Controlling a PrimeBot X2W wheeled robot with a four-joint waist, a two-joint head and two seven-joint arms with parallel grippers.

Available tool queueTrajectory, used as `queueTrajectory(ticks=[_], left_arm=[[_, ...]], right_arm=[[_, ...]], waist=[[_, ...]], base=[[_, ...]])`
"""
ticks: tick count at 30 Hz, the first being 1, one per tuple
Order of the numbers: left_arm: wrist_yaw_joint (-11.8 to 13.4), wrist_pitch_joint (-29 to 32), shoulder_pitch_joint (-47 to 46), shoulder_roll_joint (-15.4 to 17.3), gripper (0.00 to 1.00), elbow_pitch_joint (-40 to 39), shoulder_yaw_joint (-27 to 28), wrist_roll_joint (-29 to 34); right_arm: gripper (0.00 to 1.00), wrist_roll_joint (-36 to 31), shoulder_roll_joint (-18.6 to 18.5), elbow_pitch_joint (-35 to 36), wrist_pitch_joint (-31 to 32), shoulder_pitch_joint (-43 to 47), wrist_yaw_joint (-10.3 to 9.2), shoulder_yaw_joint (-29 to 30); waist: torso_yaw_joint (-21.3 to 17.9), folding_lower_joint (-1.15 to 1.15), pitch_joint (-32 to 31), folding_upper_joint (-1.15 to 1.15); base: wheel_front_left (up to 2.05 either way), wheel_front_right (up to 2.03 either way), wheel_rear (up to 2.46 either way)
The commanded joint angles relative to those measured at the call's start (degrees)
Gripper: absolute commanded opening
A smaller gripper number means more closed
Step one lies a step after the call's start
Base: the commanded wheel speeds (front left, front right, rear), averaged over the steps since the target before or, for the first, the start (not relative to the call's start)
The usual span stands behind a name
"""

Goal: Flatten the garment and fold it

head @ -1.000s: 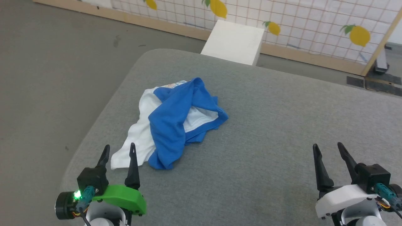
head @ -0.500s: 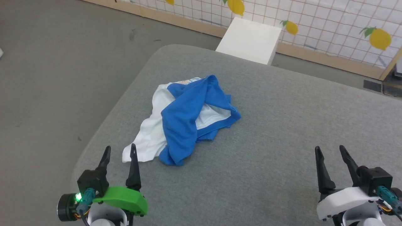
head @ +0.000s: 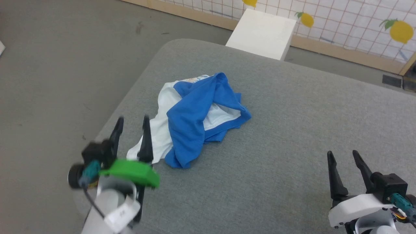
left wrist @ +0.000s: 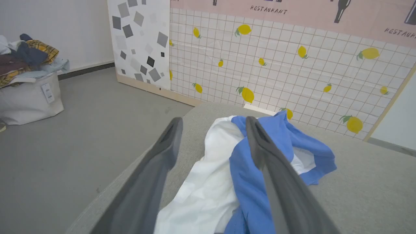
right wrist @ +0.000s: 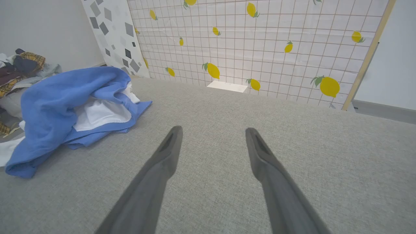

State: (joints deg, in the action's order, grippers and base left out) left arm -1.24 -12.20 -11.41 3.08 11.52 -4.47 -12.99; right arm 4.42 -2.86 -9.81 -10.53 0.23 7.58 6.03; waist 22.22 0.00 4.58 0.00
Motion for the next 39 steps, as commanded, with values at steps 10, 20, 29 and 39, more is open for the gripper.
queueTrajectory(ticks=[10,20,29,39], left_arm=[[-4.7,17.2,-27.1,0.9,1.00,21.8,-2.8,-8.3],[-1.6,48.1,-39.8,5.1,1.00,40.3,-7.6,-11.0],[-0.7,43.9,-34.3,3.4,0.00,44.0,-7.1,-12.7],[-1.3,16.7,-35.3,2.9,0.00,36.9,-0.5,-16.6]], right_arm=[[1.00,-2.2,0.0,3.0,1.4,-2.4,-0.08,1.0],[1.00,-2.5,0.0,5.3,1.2,-3.5,-0.09,3.7],[1.00,-1.6,0.0,4.3,0.5,-3.2,-0.09,4.6],[1.00,0.5,0.0,0.1,-1.4,-2.8,-0.09,3.3]], waist=[[-7.6,0.00,8.4,0.00],[-13.2,0.00,15.1,0.00],[-13.4,0.00,14.2,0.00],[-10.0,0.00,6.6,0.00]], base=[[0.00,0.00,0.00],[0.00,0.00,0.00],[0.00,0.00,0.00],[0.00,0.00,0.00]])
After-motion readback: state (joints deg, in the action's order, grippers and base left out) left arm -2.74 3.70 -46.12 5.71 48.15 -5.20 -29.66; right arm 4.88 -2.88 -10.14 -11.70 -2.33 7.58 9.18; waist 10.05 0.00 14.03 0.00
